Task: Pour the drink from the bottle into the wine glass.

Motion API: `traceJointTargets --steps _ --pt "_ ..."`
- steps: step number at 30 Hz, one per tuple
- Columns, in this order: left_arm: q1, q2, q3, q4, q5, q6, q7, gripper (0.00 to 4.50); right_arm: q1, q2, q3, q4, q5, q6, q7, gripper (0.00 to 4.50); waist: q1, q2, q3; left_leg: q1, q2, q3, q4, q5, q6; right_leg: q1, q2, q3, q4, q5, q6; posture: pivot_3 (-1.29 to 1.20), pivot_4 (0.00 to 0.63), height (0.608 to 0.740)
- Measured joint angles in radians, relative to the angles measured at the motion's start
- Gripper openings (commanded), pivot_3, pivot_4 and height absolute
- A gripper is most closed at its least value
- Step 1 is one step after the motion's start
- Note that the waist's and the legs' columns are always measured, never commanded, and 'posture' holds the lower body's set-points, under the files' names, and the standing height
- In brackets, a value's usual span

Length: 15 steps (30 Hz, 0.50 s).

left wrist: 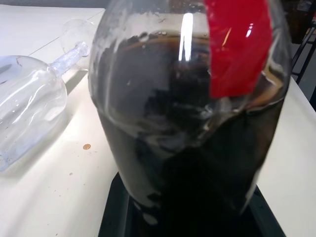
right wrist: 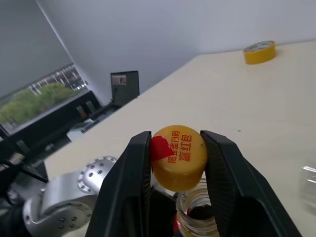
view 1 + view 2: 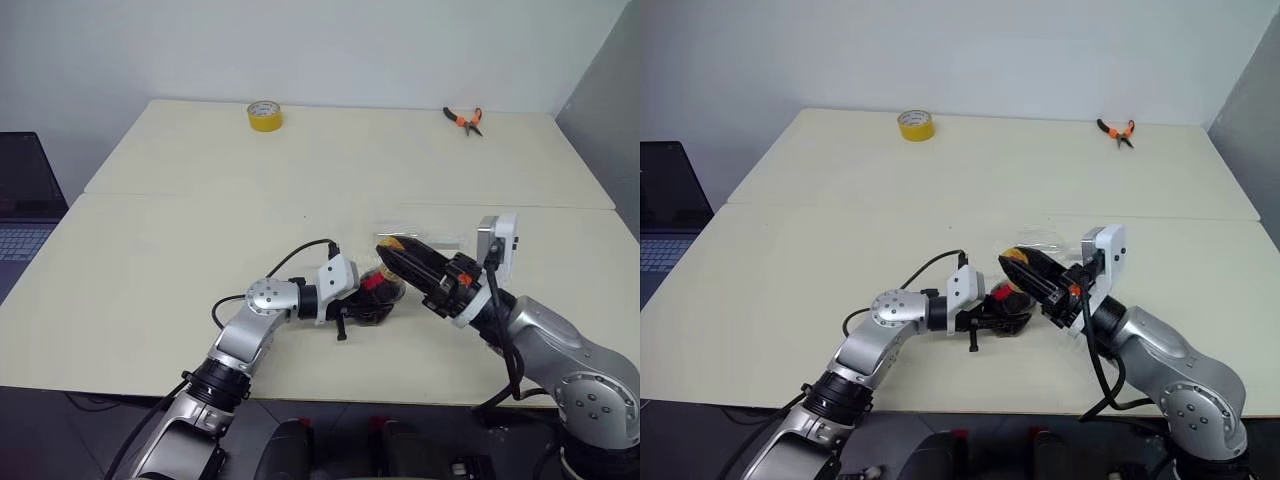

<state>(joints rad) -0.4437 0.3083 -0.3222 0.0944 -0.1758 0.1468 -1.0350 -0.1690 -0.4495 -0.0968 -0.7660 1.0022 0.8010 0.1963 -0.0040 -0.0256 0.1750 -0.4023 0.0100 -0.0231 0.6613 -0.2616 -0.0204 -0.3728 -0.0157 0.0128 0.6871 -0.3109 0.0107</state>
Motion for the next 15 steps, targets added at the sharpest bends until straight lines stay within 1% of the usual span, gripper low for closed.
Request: traceJointTargets --steps 2,7,10,11,13,15 --pt "0.000 0.000 0.000 0.000 0.000 0.000 0.001 0.74 0.010 -0.027 -0.007 -0.005 -0.039 -0.015 0.001 1.24 0.000 0.000 0.000 0.000 0.000 0.000 0.000 0.000 0.000 0.000 0.000 0.000 0.000 0.000 0.000 0.00 0.150 0.740" --pt "0.004 0.000 0.004 0.000 -0.001 -0.002 0.005 0.74 0.099 -0.119 -0.100 -0.009 -0.082 -0.051 0.043 1.24 0.001 0.000 0.000 0.000 0.000 0.000 0.000 0.000 0.000 0.000 0.000 0.000 0.000 0.000 0.000 0.00 0.150 0.740" --pt "0.011 -0.011 0.015 -0.001 -0.015 0.002 0.020 0.74 0.212 -0.210 -0.156 -0.010 -0.148 -0.076 0.106 1.24 0.003 0.000 0.000 0.000 0.000 0.000 0.000 0.000 0.000 0.000 0.000 0.000 -0.001 0.000 0.000 0.00 0.150 0.740" --pt "0.014 -0.016 0.023 -0.002 -0.026 0.008 0.023 0.74 0.263 -0.224 -0.167 -0.008 -0.184 -0.094 0.124 1.24 0.003 0.000 0.000 0.000 0.000 0.000 0.000 0.000 0.000 0.000 0.000 0.000 -0.001 0.000 0.000 0.00 0.150 0.740" --pt "0.016 -0.017 0.034 -0.006 -0.041 0.020 0.023 0.74 0.319 -0.231 -0.156 0.011 -0.245 -0.117 0.145 1.24 0.002 0.000 0.000 0.000 0.000 0.000 0.000 0.000 0.000 0.000 0.000 0.000 0.000 0.000 0.000 0.00 0.150 0.740" --pt "0.018 -0.017 0.034 -0.009 -0.044 0.021 0.020 0.74 0.359 -0.232 -0.094 0.064 -0.354 -0.171 0.164 1.24 -0.002 0.000 0.000 0.001 0.000 0.001 0.000 0.000 0.000 0.001 0.001 0.001 0.000 0.000 0.000 0.00 0.150 0.740"
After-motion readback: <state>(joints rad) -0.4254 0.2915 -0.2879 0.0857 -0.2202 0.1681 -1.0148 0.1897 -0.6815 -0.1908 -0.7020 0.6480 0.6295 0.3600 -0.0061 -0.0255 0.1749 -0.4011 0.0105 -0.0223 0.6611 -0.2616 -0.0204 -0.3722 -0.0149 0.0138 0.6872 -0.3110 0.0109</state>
